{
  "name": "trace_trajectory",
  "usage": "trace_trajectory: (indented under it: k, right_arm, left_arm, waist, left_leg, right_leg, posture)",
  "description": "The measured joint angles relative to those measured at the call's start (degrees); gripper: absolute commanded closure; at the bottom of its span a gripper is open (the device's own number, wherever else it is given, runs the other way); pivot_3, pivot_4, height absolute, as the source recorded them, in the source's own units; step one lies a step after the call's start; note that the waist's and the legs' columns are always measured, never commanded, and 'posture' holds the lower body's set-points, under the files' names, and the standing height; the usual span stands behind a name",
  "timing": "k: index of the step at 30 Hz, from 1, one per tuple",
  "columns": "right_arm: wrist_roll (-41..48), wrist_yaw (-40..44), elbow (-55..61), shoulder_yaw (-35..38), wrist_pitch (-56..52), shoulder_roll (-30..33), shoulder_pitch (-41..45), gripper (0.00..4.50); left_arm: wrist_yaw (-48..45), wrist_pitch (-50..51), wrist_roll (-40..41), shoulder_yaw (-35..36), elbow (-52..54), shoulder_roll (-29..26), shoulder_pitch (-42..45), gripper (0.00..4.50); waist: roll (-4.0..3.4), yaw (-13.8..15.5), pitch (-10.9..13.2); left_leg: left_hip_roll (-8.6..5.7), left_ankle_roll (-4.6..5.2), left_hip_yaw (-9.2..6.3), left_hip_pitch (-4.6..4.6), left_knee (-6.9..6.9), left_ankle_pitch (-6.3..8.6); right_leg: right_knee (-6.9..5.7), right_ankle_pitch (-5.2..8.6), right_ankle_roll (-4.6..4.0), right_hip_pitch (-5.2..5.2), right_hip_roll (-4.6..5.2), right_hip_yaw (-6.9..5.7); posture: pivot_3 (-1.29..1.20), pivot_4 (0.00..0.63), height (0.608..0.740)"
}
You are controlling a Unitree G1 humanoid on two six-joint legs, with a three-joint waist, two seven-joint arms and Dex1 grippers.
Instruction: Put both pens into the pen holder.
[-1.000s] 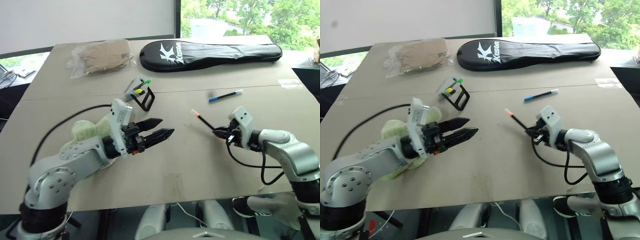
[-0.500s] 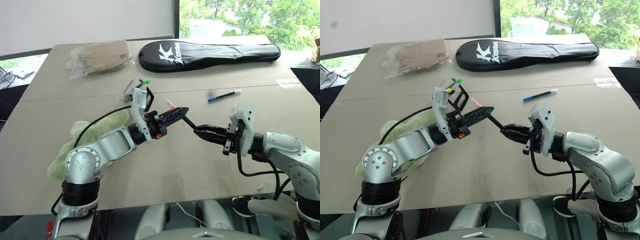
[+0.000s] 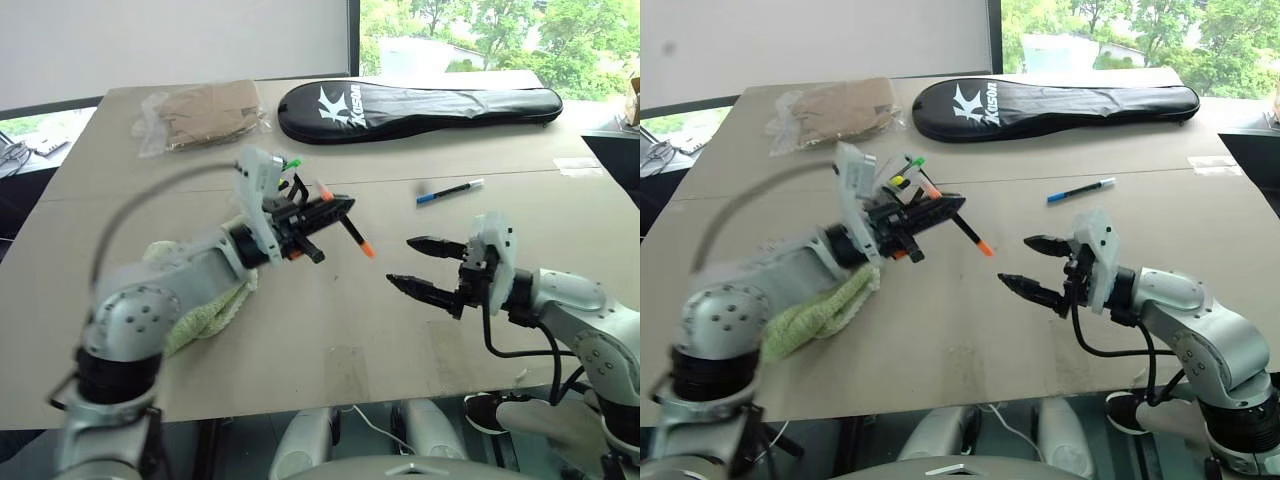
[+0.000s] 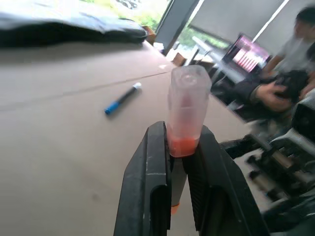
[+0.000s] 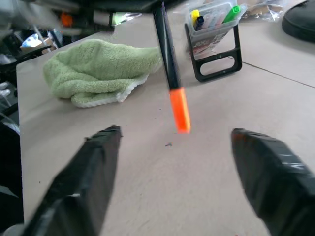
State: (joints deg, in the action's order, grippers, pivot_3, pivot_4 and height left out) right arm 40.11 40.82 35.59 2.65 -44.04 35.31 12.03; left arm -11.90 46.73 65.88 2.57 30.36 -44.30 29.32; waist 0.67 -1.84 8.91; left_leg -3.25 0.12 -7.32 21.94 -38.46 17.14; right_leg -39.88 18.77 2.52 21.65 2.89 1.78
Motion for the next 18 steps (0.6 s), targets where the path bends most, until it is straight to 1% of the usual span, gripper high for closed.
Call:
trace_trajectory:
  k: [1,3,6,7,9,10,12,15,16,18]
  right_arm:
    - [-0.25,0.31,-0.49,1.07,1.19,0.59,0.35,0.03]
    - [-0.26,0.91,-0.75,1.7,1.97,1.13,0.59,0.03]
    - [-0.6,1.34,-2.0,1.81,2.44,1.96,1.03,0.03]
    - [-0.83,1.34,-2.56,1.79,2.55,1.96,1.13,0.03]
    - [-1.7,1.31,-3.05,1.28,3.15,1.97,1.73,0.03]
    - [-1.83,1.32,-3.06,0.89,3.4,1.97,2.25,0.03]
    - [-1.99,1.34,-3.05,0.25,4.04,1.95,2.93,0.03]
    - [-2.16,1.34,-3.09,0.24,4.29,1.96,3.02,0.03]
    - [-2.39,1.34,-3.11,0.13,4.38,1.96,3.06,0.03]
    - [-2.48,1.34,-3.11,0.06,4.48,1.96,3.15,0.03]
  left_arm:
    - [-1.6,-2.09,-6.59,-0.43,0.19,-3.04,4.93,4.5]
    - [-2.34,-4.42,-13.4,-0.75,0.26,-4.68,9.32,4.5]
    - [-3.84,-7.16,-29.19,-8.08,0.41,-10.4,14.06,4.5]
    - [-3.92,-7.43,-32.92,-9.92,0.39,-10.76,14.88,4.5]
    - [-3.86,-7.22,-39.72,-13.63,0.35,-10.3,16.11,4.5]
    - [-3.89,-7.01,-41.8,-14.84,0.23,-9.87,16.37,4.5]
    - [-3.92,-6.49,-46.97,-16.96,-0.96,-7.89,16.91,4.5]
    - [-4.26,-6.16,-51.01,-18.06,-3.51,-6.18,16.89,4.5]
    - [-4.38,-6.13,-52.8,-18.49,-5.17,-4.5,16.88,4.5]
    - [-4.62,-6.06,-54.38,-18.85,-6.86,-2.9,16.75,4.5]
  waist:
    - [0.0,0.14,0.0]
    - [-0.01,0.23,-0.01]
    - [0.03,0.05,0.02]
    - [0.01,0.04,0.03]
    - [0.03,0.03,0.05]
    - [0.03,0.0,0.05]
    - [0.05,0.01,0.06]
    - [0.07,0.04,0.09]
    - [0.08,0.1,0.09]
    - [0.1,0.13,0.1]
  left_leg:
    - [-0.01,0.0,0.0,0.0,0.0,0.0]
    - [-0.01,0.01,0.03,-0.04,0.04,0.0]
    - [0.0,0.01,0.06,-0.06,0.13,0.0]
    - [0.0,0.01,0.07,-0.05,0.13,0.0]
    - [0.02,0.0,0.04,0.0,0.12,0.0]
    - [0.02,0.01,0.05,0.0,0.12,0.0]
    - [0.02,0.01,0.01,0.03,0.1,0.0]
    - [0.01,0.01,0.01,0.05,0.09,0.0]
    - [0.01,0.01,-0.01,0.05,0.07,0.0]
    - [0.0,0.01,-0.03,0.07,0.05,0.0]
  right_leg:
    - [0.02,0.0,0.0,-0.01,0.0,-0.09]
    - [0.04,0.0,0.01,-0.04,0.03,-0.08]
    - [0.05,0.0,0.0,-0.02,0.01,-0.03]
    - [0.04,0.0,0.0,0.0,0.01,-0.02]
    - [0.02,0.0,0.0,0.04,0.0,-0.03]
    - [0.02,0.0,0.0,0.04,0.0,-0.02]
    - [0.03,0.0,0.0,0.05,0.0,-0.06]
    - [0.02,0.0,0.0,0.06,0.01,-0.07]
    - [0.01,0.0,0.01,0.05,0.01,-0.09]
    - [0.01,0.0,0.01,0.06,0.02,-0.11]
  posture:
    - [0.0,0.15,0.74]
    - [0.0,0.15,0.74]
    - [0.0,0.15,0.74]
    - [0.0,0.15,0.74]
    - [0.0,0.15,0.74]
    - [0.0,0.15,0.74]
    - [0.0,0.15,0.74]
    - [0.0,0.15,0.74]
    - [0.0,0.15,0.74]
    - [0.0,0.15,0.74]
